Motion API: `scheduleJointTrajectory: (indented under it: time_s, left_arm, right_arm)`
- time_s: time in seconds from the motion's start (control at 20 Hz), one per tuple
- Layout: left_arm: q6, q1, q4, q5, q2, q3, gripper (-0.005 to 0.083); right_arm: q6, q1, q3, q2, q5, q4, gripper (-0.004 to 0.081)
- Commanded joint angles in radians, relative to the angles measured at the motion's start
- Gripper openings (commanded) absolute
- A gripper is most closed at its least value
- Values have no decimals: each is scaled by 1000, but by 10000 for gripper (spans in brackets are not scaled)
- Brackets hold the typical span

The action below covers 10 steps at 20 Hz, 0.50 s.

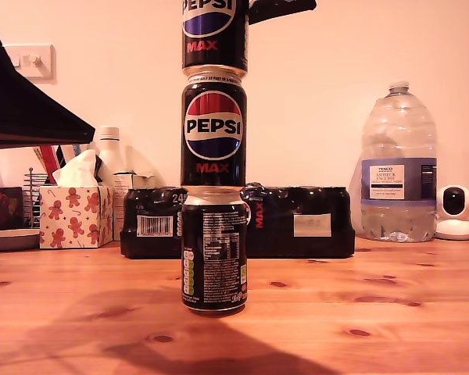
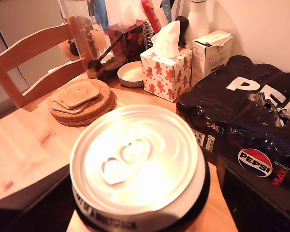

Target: Stack up the Pepsi cans on top of each other

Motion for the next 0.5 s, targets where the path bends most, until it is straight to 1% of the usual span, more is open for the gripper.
scheduleJointTrajectory:
  time_s: [0.0,0.45]
  left_arm:
    - [9,-3,7,4,2,-18,3]
    - [9,-3,8,4,2,-18,3]
  right_arm:
    - [4,3,13,-5,0,23,779]
    - [5,5,64,-5,-8,31,778]
